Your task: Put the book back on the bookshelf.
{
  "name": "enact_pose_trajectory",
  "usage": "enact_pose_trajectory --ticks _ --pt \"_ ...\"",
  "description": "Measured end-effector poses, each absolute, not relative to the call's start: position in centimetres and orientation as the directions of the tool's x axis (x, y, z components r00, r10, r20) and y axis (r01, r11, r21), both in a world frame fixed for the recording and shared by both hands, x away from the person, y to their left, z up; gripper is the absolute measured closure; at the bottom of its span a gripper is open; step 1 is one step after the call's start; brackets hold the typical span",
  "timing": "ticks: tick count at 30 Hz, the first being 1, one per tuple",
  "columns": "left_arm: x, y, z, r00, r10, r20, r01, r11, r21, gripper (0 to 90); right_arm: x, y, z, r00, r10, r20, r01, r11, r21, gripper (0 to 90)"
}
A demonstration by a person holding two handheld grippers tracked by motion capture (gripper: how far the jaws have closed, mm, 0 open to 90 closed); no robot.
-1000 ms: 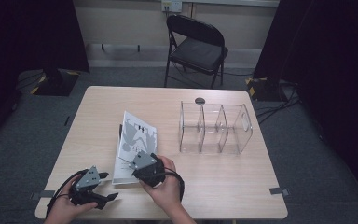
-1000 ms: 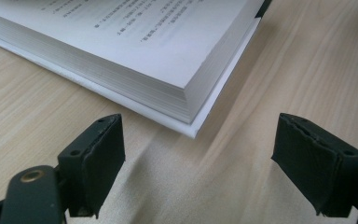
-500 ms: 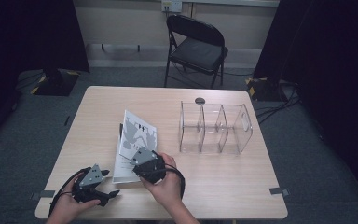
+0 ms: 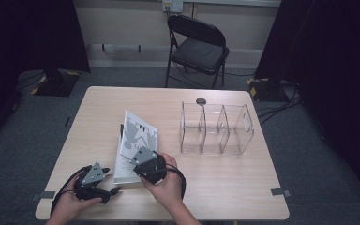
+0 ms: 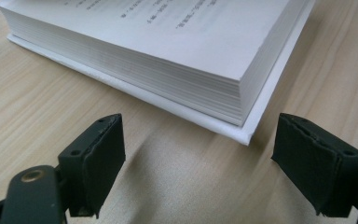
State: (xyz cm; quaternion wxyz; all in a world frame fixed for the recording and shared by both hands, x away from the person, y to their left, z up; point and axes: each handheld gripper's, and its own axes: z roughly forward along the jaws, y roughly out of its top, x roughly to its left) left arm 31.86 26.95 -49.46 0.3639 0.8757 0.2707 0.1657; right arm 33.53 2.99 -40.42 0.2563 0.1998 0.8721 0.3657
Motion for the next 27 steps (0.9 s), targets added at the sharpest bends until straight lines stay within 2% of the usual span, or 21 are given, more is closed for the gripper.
enact_pose_trajectory --ticks 11,14,19,20,23,27 --pt "32.7 27.2 -49.9 0.787 0.613 0.070 0.369 -0.558 0.744 16.9 33.4 3.1 -40.5 -0.791 0.529 -0.308 0.158 0.663 0.732 64.5" --pt "33.0 27.5 -49.9 0.784 0.613 0.097 0.356 -0.572 0.739 17.1 33.4 3.1 -40.4 -0.789 0.532 -0.307 0.161 0.662 0.732 64.8" --pt "33.2 27.5 -50.0 0.784 0.617 0.074 0.365 -0.554 0.748 17.3 33.5 3.0 -40.2 -0.788 0.536 -0.304 0.166 0.660 0.733 65.2" --pt "33.3 27.5 -49.9 0.788 0.608 0.096 0.351 -0.572 0.741 17.4 33.5 3.0 -40.1 -0.787 0.539 -0.300 0.170 0.656 0.735 65.3" --pt "33.2 27.3 -49.8 0.796 0.595 0.113 0.330 -0.582 0.743 20.8 33.5 3.0 -40.0 -0.786 0.542 -0.298 0.173 0.655 0.735 65.5" --pt "33.3 27.3 -49.8 0.793 0.603 0.091 0.346 -0.568 0.747 21.5 33.6 2.9 -39.8 -0.782 0.550 -0.293 0.180 0.649 0.739 65.9"
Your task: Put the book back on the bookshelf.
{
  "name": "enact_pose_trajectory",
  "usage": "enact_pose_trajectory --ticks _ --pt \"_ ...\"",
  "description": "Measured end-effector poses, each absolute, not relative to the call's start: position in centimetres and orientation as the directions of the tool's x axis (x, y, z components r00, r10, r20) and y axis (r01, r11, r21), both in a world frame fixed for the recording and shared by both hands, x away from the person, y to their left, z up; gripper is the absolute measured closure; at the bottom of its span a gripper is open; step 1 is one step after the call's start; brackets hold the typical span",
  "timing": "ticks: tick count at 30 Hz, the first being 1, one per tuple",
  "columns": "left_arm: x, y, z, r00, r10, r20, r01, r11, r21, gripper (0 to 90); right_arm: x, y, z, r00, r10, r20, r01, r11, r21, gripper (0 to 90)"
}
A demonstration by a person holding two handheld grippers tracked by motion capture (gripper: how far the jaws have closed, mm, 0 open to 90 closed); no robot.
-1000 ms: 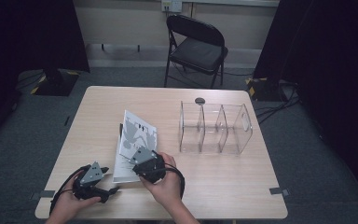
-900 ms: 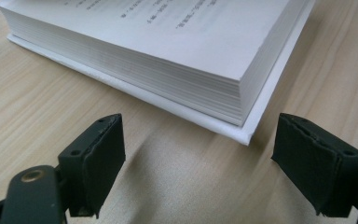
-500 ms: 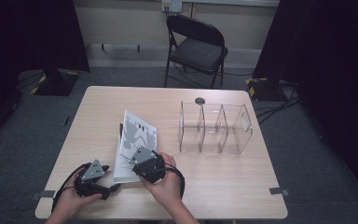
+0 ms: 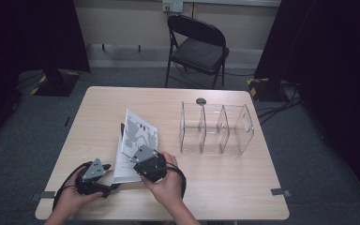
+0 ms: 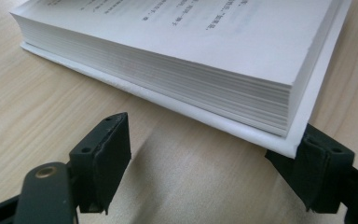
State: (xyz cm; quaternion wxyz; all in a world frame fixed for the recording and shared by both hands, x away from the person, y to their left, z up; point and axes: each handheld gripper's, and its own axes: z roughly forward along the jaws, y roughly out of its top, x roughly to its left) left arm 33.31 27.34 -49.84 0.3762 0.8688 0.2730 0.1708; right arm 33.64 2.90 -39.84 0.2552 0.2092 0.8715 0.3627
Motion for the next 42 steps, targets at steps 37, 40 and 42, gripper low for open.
enact_pose_trajectory --ticks 37,40,42 --pt "32.6 25.8 -47.8 0.791 0.560 0.245 0.209 -0.624 0.753 24.9 34.2 2.2 -38.0 -0.791 0.529 -0.308 0.169 0.672 0.721 68.4" --pt "32.4 25.6 -47.4 0.797 0.542 0.268 0.180 -0.636 0.750 25.2 34.1 2.1 -37.9 -0.791 0.529 -0.307 0.168 0.671 0.722 68.4" --pt "32.3 25.5 -47.1 0.800 0.538 0.265 0.167 -0.625 0.763 25.4 34.1 2.1 -37.7 -0.792 0.527 -0.309 0.166 0.672 0.721 68.4"
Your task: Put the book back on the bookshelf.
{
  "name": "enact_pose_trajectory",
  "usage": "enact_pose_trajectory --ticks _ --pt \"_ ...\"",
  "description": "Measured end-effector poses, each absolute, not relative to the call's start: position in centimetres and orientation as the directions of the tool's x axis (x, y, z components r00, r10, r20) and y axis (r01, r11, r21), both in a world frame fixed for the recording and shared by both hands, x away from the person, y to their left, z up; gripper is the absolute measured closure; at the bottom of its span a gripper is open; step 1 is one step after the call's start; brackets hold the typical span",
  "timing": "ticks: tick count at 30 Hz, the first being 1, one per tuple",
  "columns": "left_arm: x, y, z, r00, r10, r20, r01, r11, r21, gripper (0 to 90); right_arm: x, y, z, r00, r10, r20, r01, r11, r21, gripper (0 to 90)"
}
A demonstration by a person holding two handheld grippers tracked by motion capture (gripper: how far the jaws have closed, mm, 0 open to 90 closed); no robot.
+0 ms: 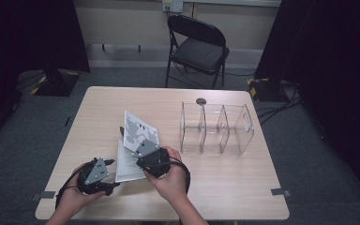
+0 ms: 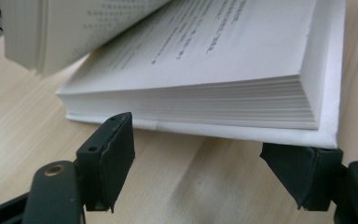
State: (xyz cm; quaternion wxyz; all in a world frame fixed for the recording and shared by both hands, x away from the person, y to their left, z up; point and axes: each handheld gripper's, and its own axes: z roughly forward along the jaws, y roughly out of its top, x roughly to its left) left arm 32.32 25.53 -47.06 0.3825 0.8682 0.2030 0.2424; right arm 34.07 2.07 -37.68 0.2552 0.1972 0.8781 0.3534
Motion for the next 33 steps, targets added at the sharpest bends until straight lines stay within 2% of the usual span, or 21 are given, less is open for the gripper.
enact_pose_trajectory --ticks 8,10,11,13,15,20,33 --pt "32.1 25.3 -46.2 0.806 0.519 0.285 0.119 -0.614 0.780 25.9 34.1 2.2 -37.0 -0.796 0.514 -0.319 0.154 0.682 0.714 68.3" --pt "31.9 24.7 -45.8 0.824 0.505 0.256 0.109 -0.585 0.804 23.2 34.1 2.4 -36.9 -0.803 0.512 -0.306 0.156 0.675 0.721 68.4" --pt "31.8 24.3 -45.6 0.820 0.493 0.290 0.093 -0.615 0.783 19.7 34.1 2.5 -36.9 -0.812 0.501 -0.302 0.148 0.675 0.722 68.5" --pt "31.6 24.0 -45.3 0.826 0.472 0.309 0.081 -0.642 0.763 21.0 34.0 2.7 -36.9 -0.816 0.497 -0.297 0.149 0.676 0.722 68.5" --pt "31.4 23.4 -45.0 0.828 0.447 0.339 0.062 -0.673 0.737 27.9 33.8 3.5 -37.1 -0.819 0.471 -0.329 0.126 0.705 0.698 68.3" --pt "31.3 23.4 -45.0 0.829 0.440 0.346 0.056 -0.680 0.731 28.9 34.0 3.0 -36.8 -0.821 0.488 -0.297 0.149 0.684 0.714 68.8" --pt "31.2 23.1 -44.5 0.837 0.410 0.362 0.048 -0.714 0.699 35.4 34.0 3.2 -36.9 -0.829 0.469 -0.304 0.137 0.698 0.703 68.0"
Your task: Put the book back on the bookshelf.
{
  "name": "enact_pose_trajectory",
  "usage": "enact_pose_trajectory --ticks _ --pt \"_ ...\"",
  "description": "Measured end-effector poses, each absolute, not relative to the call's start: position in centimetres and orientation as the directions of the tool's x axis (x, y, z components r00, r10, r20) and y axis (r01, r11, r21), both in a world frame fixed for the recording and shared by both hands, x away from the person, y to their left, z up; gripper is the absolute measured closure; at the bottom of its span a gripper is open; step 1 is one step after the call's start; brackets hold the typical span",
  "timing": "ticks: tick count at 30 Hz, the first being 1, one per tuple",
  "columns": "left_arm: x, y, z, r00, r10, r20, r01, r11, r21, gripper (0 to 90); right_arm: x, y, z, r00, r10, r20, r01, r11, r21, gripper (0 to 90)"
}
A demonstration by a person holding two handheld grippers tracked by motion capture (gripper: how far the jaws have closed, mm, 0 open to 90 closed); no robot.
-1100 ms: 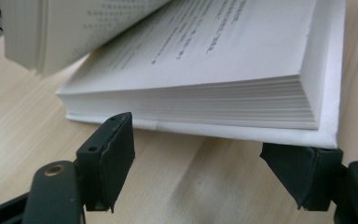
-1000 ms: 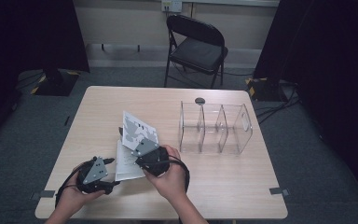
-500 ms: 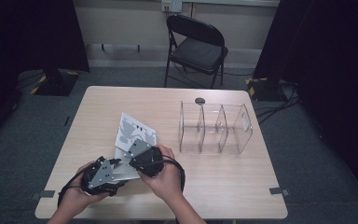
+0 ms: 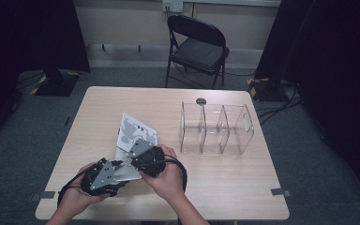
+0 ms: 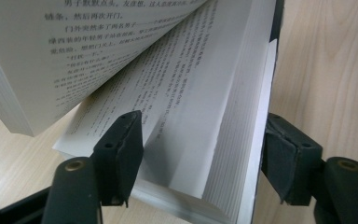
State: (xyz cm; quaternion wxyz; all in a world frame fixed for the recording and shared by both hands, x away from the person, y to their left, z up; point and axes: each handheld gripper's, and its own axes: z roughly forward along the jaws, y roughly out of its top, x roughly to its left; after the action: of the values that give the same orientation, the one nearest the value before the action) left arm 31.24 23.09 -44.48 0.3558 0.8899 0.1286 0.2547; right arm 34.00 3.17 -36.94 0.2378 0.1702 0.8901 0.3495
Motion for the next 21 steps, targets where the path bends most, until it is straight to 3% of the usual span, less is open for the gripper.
enact_pose_trajectory --ticks 17,19,21 --pt "31.0 22.6 -43.0 0.831 0.394 0.393 0.029 -0.736 0.676 43.9 34.1 3.5 -37.0 -0.831 0.464 -0.307 0.124 0.693 0.710 64.9" --pt "31.1 22.7 -42.7 0.826 0.403 0.395 0.029 -0.729 0.684 45.0 34.1 3.6 -37.2 -0.838 0.469 -0.279 0.138 0.677 0.723 62.4" --pt "31.2 22.8 -42.5 0.826 0.414 0.382 0.040 -0.719 0.694 46.2 34.1 3.5 -37.2 -0.862 0.460 -0.214 0.149 0.634 0.759 67.1"
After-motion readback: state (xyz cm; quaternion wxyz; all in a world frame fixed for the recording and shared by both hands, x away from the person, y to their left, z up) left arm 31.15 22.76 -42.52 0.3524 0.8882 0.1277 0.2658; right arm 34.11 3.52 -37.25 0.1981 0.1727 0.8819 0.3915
